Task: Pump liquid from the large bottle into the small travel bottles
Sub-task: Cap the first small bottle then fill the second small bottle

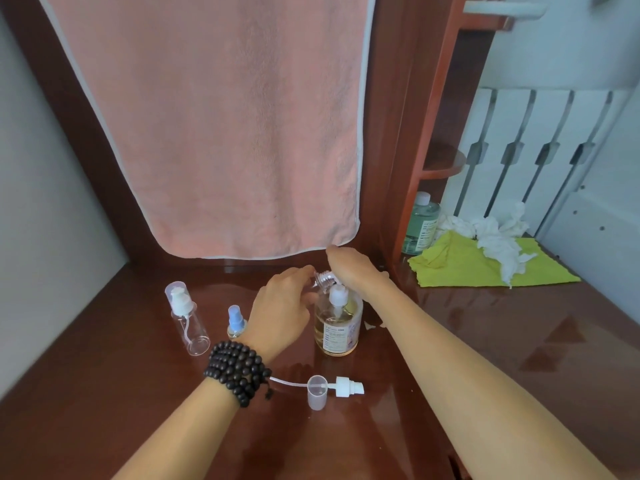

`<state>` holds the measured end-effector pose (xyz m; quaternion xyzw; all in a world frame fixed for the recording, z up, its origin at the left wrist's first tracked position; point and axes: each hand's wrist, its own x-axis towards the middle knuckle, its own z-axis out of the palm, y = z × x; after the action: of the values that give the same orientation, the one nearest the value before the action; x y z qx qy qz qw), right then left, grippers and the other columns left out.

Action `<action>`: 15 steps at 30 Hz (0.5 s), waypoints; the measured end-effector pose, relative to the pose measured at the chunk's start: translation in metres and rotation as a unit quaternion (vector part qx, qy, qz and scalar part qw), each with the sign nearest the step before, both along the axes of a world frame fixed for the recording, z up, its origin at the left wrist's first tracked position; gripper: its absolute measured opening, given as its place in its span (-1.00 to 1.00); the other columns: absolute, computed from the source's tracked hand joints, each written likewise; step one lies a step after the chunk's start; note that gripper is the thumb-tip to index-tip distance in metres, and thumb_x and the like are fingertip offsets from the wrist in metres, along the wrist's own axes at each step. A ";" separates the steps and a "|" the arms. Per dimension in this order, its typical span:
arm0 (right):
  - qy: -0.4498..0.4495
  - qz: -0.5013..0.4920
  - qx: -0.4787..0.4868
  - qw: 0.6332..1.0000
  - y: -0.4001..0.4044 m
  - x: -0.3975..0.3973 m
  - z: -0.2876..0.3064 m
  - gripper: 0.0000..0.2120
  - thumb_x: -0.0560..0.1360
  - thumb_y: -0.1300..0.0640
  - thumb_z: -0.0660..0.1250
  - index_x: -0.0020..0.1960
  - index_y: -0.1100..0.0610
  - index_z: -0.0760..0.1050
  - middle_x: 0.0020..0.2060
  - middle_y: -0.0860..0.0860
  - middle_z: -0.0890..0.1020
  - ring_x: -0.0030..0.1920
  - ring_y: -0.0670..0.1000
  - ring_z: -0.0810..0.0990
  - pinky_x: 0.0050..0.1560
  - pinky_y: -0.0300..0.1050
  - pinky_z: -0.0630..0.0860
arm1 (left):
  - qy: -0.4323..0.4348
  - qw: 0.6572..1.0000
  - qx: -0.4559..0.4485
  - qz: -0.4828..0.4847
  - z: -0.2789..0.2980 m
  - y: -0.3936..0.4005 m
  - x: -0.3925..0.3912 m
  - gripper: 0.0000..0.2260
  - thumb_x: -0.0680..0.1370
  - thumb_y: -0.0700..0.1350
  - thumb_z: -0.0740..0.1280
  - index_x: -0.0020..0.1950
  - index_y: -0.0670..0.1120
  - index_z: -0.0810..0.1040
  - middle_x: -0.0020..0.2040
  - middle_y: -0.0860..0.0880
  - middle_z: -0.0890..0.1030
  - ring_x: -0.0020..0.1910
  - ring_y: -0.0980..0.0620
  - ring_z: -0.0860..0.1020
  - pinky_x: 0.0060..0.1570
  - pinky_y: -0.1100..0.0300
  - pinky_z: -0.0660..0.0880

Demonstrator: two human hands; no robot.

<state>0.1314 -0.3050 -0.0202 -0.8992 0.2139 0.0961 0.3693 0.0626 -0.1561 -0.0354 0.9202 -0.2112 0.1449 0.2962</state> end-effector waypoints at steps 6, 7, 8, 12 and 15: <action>-0.008 0.048 -0.029 0.998 0.002 0.012 -0.028 -0.80 0.52 0.14 -0.05 -0.14 0.09 0.33 0.18 0.10 0.52 0.26 0.22 0.49 0.39 0.30 0.34 | -0.012 1.000 0.022 0.003 -0.009 -0.003 -0.001 -0.84 0.50 -0.27 0.32 0.03 -0.08 0.48 -0.14 0.00 0.53 -0.13 -0.12 0.53 -0.19 -0.05 0.50; 0.000 0.043 -0.022 0.999 0.002 0.013 -0.032 -0.82 0.55 0.15 -0.03 -0.14 0.07 0.33 0.19 0.09 0.51 0.27 0.20 0.48 0.42 0.27 0.33 | -0.012 1.000 0.028 0.005 -0.010 -0.004 -0.001 -0.84 0.50 -0.26 0.32 0.04 -0.08 0.48 -0.12 -0.01 0.54 -0.13 -0.12 0.53 -0.19 -0.05 0.51; 0.000 0.041 -0.023 0.999 0.002 0.010 -0.031 -0.82 0.57 0.13 -0.01 -0.11 0.07 0.34 0.22 0.08 0.51 0.29 0.17 0.47 0.44 0.25 0.30 | -0.011 0.999 0.029 0.006 -0.011 -0.005 -0.002 -0.83 0.50 -0.26 0.32 0.06 -0.08 0.48 -0.11 -0.02 0.56 -0.13 -0.12 0.54 -0.18 -0.06 0.51; 0.007 0.026 -0.015 1.000 0.001 0.000 -0.018 -0.63 0.61 0.06 -0.06 0.17 0.12 0.48 0.32 0.07 0.52 0.34 0.17 0.43 0.47 0.27 0.17 | -0.004 1.000 0.020 0.003 -0.008 -0.003 -0.002 -0.81 0.51 -0.25 0.32 0.09 -0.06 0.48 -0.07 -0.01 0.57 -0.09 -0.11 0.55 -0.14 -0.09 0.52; -0.006 0.020 0.003 1.000 0.003 0.000 -0.003 -0.42 0.58 -0.12 -0.13 0.33 0.12 0.48 0.32 0.09 0.55 0.35 0.19 0.47 0.48 0.32 0.17 | -0.005 1.000 0.005 -0.001 -0.001 0.000 -0.001 -0.80 0.51 -0.24 0.32 0.10 -0.05 0.48 -0.04 -0.01 0.57 -0.06 -0.12 0.54 -0.09 -0.11 0.51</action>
<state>0.1313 -0.3016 -0.0232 -0.9028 0.1935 0.0984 0.3711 0.0616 -0.1565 -0.0365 0.9206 -0.2143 0.1484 0.2909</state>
